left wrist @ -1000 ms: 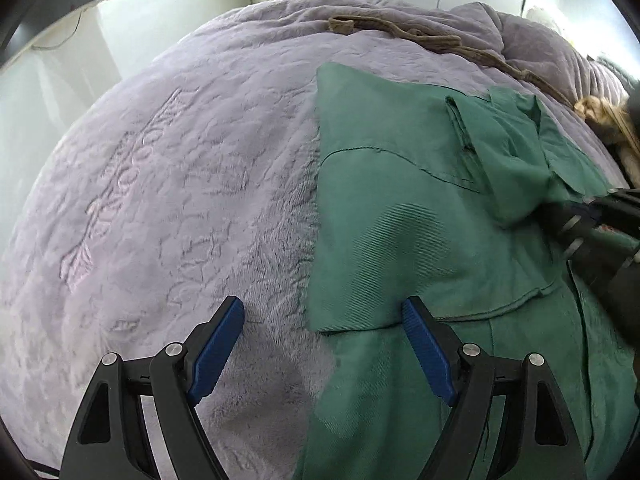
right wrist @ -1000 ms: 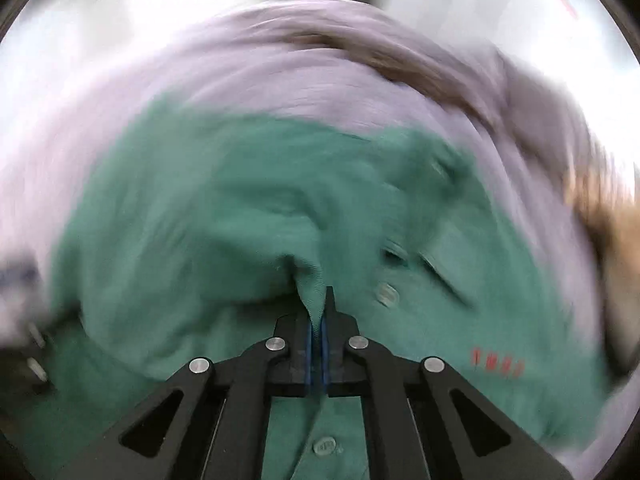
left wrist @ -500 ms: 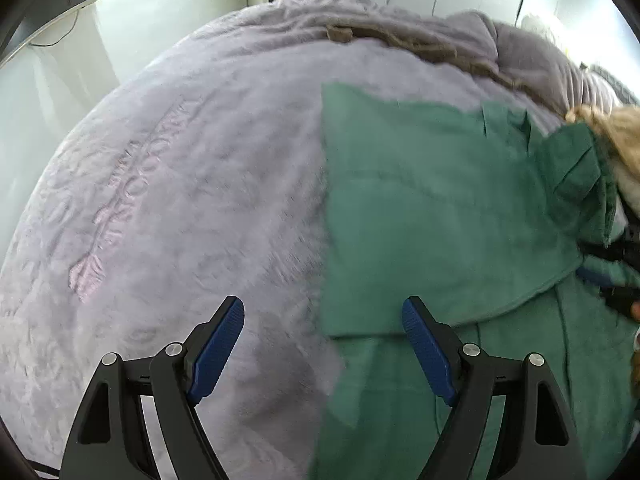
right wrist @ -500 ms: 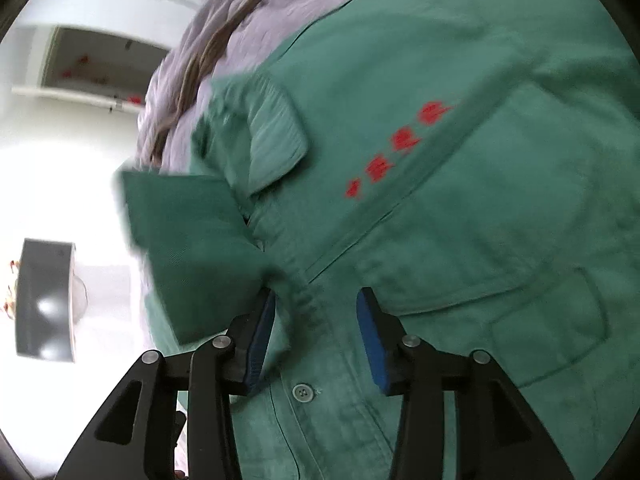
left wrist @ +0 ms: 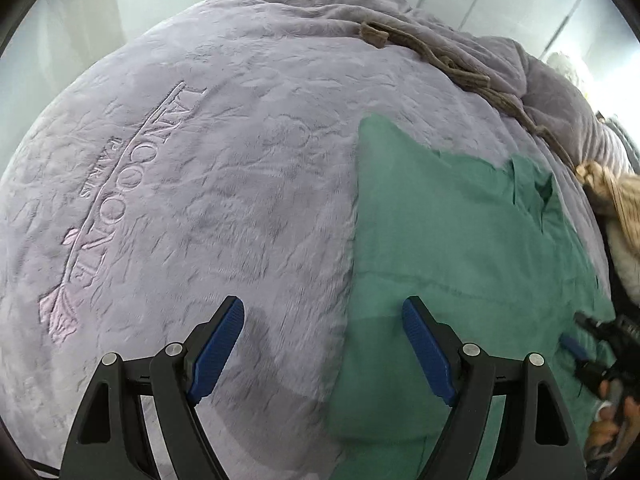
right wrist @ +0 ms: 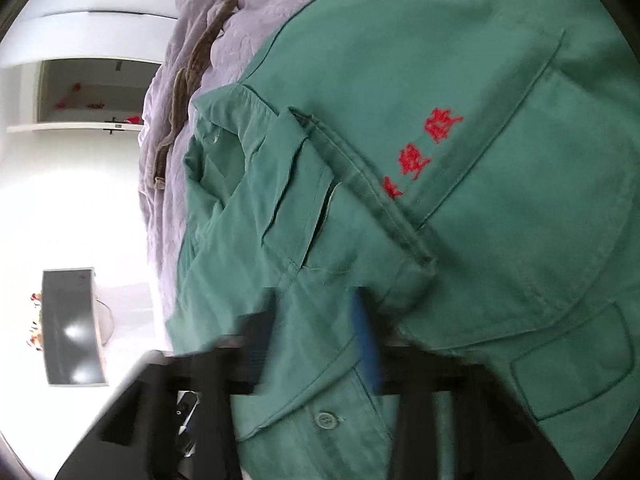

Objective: Fold large clothes

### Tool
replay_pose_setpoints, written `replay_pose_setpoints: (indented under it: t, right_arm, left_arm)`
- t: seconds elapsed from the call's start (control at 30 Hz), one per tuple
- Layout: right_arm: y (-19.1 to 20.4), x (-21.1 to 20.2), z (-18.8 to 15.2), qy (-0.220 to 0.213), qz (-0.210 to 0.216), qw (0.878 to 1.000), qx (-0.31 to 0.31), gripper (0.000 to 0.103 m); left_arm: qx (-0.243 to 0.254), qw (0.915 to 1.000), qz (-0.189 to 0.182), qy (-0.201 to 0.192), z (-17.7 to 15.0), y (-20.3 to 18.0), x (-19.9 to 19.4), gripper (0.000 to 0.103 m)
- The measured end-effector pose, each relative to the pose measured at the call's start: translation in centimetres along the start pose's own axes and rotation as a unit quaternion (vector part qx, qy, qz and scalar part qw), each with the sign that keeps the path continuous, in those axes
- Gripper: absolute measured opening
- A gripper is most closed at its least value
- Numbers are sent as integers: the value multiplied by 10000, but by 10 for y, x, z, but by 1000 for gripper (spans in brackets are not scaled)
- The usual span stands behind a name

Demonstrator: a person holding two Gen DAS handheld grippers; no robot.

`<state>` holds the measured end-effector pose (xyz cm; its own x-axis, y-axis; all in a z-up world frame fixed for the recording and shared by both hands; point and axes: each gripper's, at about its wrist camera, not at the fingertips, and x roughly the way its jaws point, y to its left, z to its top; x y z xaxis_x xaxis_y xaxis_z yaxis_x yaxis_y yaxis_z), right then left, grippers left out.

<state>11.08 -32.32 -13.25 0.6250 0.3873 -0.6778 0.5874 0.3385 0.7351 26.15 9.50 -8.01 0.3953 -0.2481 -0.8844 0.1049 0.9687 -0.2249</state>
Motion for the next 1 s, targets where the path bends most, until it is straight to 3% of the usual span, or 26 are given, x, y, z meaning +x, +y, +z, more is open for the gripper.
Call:
replay_pose_setpoints:
  t: [0.1,0.2,0.23,0.3,0.33,0.47,0.5,0.53,0.57,0.73,0.8,0.9,1.0]
  right_arm:
    - [13,-10,-1,-74,-211,9982,-551,1]
    - [11,-27,-5,-37,-299,9959,-851,6]
    - [7,-31,-6,-49,-418,9955,-844,12]
    - [-9,-37,-8,-44,-403,9972,-622,51]
    - [-19,-37,-8,-61,-320,9986,-422,53]
    - [-24,-29,-2,-133,-10,9997,-192,53]
    - [-20,-23,0,-130,-17,9996,-236,48]
    - [-16,-18,3,-110,-31,9995,-290,38]
    - [-10,-13,4,-48,-160,9991,-392,6]
    - [15,-42,5,-445,-286,9945,-907,4]
    - [11,-50,9,-559,-602,9904,-1115,4]
    - [-15,-42,20,-423,-860,9915,-882,5]
    - [-34,-35,19,-292,-605,9962,-557,4]
  left_arm:
    - [12,9999,26,-153,-1,-4,-9,82]
    - [395,9989,103,-218,-14,-8,-23,82]
    - [555,9981,93,-232,-18,-8,-28,82]
    - [853,9962,68,-181,-30,-9,-36,82]
    - [1008,9949,11,-79,-41,-9,-38,82]
    - [1326,9902,-145,422,-72,-19,-28,82]
    - [1422,9887,-91,463,-78,-25,-24,82]
    - [1504,9876,-16,445,-81,-32,-20,82]
    - [1530,9875,55,365,-82,-38,-16,82]
    - [1071,9912,761,-138,-62,-43,-2,82]
    - [1049,9903,877,-263,-59,-37,-6,82]
    - [1254,9856,1078,-366,-61,-29,-8,82]
    - [1325,9852,1034,-329,-64,-21,-7,83]
